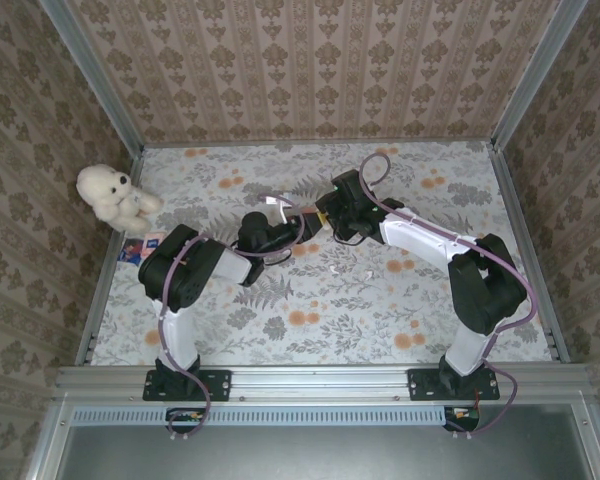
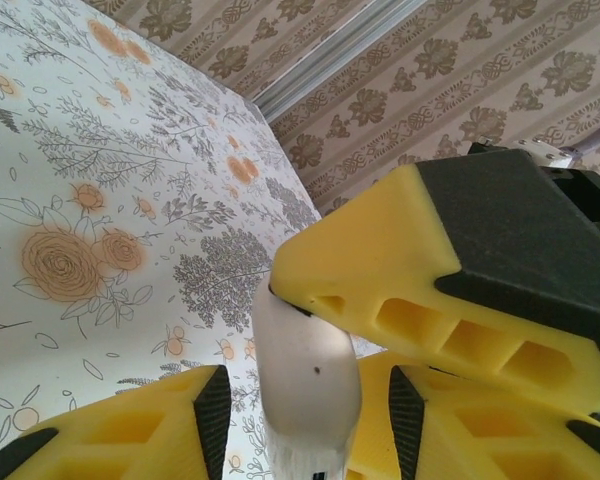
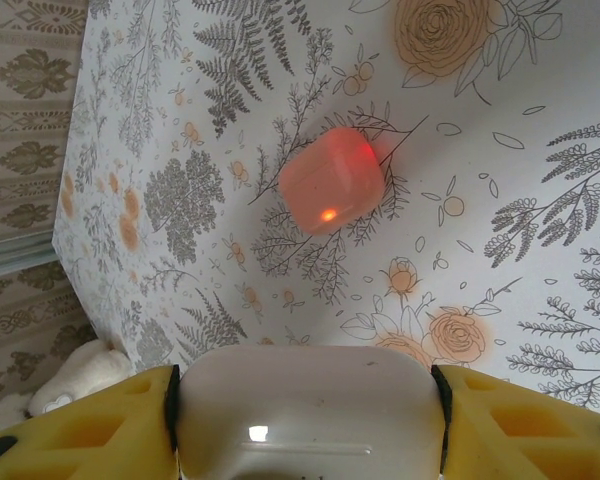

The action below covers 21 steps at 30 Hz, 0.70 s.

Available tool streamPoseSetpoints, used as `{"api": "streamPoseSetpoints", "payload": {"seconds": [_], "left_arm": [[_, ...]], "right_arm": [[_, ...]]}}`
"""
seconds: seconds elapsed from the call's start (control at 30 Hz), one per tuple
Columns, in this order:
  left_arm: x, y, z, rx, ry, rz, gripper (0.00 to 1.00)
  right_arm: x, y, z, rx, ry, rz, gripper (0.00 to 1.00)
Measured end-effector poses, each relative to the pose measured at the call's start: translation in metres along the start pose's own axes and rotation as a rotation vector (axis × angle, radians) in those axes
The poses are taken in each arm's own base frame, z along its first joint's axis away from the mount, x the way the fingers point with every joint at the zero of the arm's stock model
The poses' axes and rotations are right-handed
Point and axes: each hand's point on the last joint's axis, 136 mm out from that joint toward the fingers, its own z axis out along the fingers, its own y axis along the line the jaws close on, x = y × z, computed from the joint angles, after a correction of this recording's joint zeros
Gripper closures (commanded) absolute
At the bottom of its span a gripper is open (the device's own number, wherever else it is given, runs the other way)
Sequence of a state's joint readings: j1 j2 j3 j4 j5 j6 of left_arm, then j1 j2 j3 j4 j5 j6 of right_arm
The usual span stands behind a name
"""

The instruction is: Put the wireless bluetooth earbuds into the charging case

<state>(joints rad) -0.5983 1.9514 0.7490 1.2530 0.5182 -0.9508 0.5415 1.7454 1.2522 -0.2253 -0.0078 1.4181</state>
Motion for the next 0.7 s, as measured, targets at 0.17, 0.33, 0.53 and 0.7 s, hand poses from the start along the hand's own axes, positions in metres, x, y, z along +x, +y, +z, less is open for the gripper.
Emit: {"api": "streamPoseSetpoints", "payload": {"seconds": [0.17,0.33,0.53,0.7], "left_arm": [[-0.001,-0.0016,0.0032,0.006,-0.002,0.004,0.56],[0.0013,0.0,0.007,0.009,0.002,0.003,0.54],[0.0048,0.0041,0.0078,0.0,0.008,-0.003,0.59],[0.0044,0.005,0.008,-0.002,0.004,-0.009,0.67]], "right_arm": [[-0.0021,0.0014,-0.0014,-0.009,-0.004,0.003,0.5],[-0.002,0.0001,-0.0005,-0.01,-0.004,0.005,0.5],[-0.0021,-0.0032,0.0005,-0.004,-0.003,0.008,0.5],[-0.0015,-0.0028,0.0005,-0.005,0.001,0.012,0.5]]}}
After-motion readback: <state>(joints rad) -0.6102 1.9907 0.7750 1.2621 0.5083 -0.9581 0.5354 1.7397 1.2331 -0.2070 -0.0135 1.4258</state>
